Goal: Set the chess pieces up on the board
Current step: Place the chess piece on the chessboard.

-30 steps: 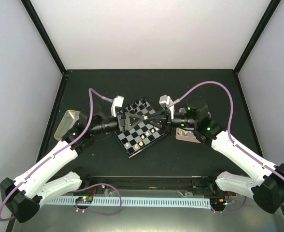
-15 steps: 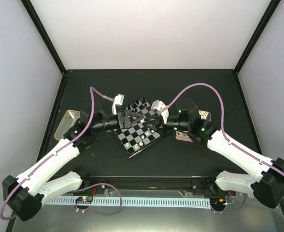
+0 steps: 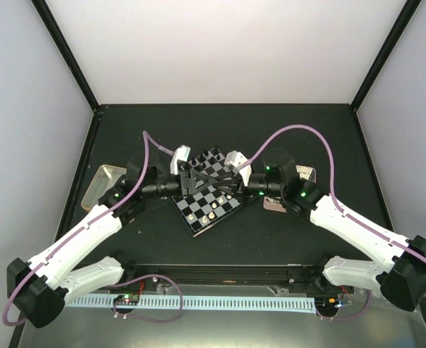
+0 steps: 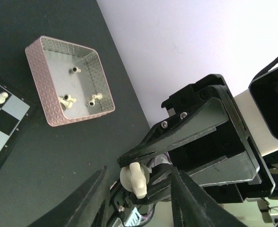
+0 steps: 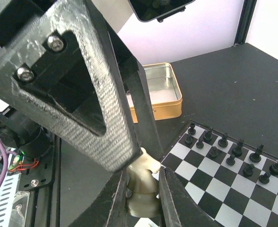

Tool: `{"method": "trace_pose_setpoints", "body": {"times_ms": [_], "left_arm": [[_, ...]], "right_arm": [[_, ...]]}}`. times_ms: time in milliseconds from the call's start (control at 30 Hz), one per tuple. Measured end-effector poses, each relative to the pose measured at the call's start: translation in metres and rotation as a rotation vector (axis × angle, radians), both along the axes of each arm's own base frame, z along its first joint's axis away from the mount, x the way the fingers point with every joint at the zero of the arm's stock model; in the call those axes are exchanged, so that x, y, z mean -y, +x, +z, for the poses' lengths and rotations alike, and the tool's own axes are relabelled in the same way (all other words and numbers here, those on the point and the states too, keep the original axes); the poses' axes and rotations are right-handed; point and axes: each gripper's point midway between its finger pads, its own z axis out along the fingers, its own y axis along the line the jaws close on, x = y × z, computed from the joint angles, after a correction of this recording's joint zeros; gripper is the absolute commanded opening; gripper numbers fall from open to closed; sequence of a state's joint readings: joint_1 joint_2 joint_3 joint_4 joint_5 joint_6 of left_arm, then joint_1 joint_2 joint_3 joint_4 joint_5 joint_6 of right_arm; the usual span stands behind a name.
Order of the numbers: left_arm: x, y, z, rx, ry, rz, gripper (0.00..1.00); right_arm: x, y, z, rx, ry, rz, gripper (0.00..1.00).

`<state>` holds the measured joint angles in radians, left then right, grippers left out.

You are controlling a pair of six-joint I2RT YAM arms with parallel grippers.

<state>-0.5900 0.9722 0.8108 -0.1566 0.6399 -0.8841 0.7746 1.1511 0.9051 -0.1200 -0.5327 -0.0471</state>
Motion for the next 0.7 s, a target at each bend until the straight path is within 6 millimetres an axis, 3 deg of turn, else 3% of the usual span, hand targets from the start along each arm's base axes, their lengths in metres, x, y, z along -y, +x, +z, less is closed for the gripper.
{"method": "trace_pose_setpoints", "body": {"times_ms": [333,433,533,633,700], "left_arm": [[0.005,0.0,-0.011,-0.047,0.009,-0.044,0.03],[0.004,0.001,-0.014,-0.056,0.016,-0.038,0.02],[0.004,0.002,-0.016,-0.057,0.02,-0.039,0.01],[0.004,0.001,-0.016,-0.038,0.027,-0.046,0.01],[0.004,0.002,-0.017,-0.017,0.04,-0.047,0.01]], "right_arm": [[-0.001,0.001,-0.012,-0.007,-0.037,-0.001,0.13],[-0.001,0.002,-0.013,-0.002,-0.044,-0.006,0.18],[0.0,0.003,-0.014,-0.006,-0.05,-0.011,0.33],[-0.001,0.002,-0.015,-0.018,-0.052,-0.019,0.61],[0.001,0.004,-0.015,-0.018,-0.056,-0.046,0.66]]}}
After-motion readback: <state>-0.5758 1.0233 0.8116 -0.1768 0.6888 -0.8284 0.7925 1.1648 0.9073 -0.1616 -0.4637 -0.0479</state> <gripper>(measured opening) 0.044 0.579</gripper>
